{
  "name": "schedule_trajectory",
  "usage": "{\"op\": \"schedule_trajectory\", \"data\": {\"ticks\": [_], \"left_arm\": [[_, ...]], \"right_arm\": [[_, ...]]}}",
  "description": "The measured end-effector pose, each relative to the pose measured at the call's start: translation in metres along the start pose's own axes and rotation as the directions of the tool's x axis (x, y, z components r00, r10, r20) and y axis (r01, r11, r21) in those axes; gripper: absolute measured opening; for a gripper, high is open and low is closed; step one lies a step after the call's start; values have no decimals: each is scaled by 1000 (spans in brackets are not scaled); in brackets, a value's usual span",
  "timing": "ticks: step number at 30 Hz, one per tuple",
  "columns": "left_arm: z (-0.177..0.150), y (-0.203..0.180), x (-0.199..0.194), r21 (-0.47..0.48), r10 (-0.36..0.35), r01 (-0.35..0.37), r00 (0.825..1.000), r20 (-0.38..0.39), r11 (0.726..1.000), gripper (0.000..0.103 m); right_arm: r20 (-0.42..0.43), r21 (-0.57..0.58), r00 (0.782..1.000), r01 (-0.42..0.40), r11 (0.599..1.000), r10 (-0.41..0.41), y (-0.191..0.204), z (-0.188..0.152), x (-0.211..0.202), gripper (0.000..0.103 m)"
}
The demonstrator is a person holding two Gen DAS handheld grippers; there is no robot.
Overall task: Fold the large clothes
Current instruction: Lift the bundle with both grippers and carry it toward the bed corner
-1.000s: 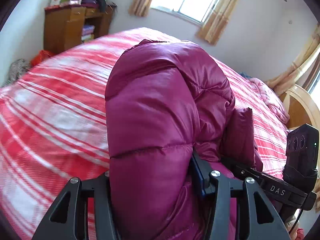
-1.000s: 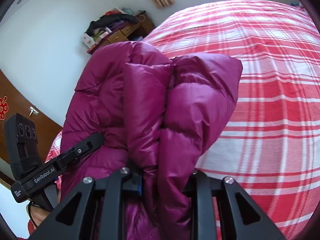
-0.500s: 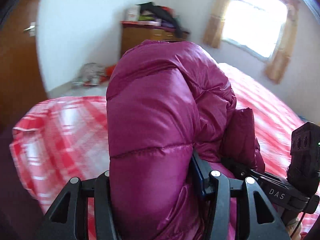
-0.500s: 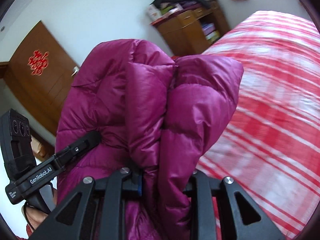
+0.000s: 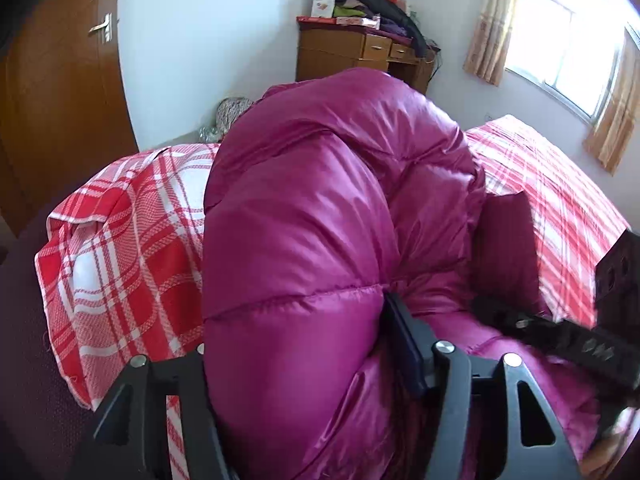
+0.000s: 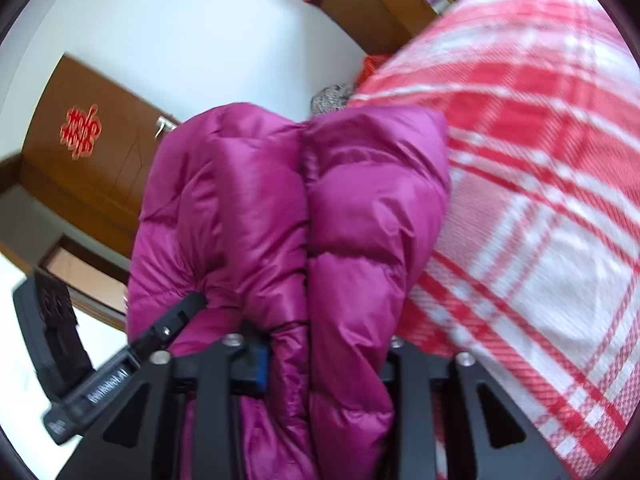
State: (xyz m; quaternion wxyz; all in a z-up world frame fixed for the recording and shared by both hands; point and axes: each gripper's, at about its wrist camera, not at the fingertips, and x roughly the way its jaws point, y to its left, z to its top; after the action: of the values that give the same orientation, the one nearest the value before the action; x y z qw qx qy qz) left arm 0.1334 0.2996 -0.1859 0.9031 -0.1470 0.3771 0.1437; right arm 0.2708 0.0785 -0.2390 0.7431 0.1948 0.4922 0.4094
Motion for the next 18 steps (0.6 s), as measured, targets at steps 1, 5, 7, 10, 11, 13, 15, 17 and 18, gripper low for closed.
{"op": "schedule_trajectory", "data": {"ticks": [1,5,7,10,11,13,15,17,18], "left_arm": [[2,6,5,11,-1,1,1000,5,1000,64],[5,5,2,18,-4,4,1000,22,1000,65],[4,6,2,16,1,-2,1000,26,1000,66],[-2,3,-2,23,13,-14,999,33,1000,66],[-3,2,-2,25,16,-17,999,34,1000,66],[-5,0,-2,28,18,-19,999,37,999,66],[-6,0,-2,37,20,-21,999,40,999,66],[-7,-1,-3,49,18,-20,999,44,999,66],[-8,0,-3,50,15,-17,999,45,999,66]], "right_arm": [[-3,-4,1000,18,1000,-18,1,-1,-3,38],[56,-215,968,251,944,-245,44,-6,-34,45],[166,-293,919,392,872,-358,71,-8,-54,45],[329,-330,851,510,794,-410,112,-6,-75,49],[330,-348,853,508,788,-404,122,-4,-73,49],[309,-377,855,513,771,-417,134,2,-57,39],[241,-367,868,496,787,-434,130,11,-30,20],[198,-332,860,510,794,-470,114,16,-9,16],[190,-313,849,528,790,-492,105,15,0,16]]}}
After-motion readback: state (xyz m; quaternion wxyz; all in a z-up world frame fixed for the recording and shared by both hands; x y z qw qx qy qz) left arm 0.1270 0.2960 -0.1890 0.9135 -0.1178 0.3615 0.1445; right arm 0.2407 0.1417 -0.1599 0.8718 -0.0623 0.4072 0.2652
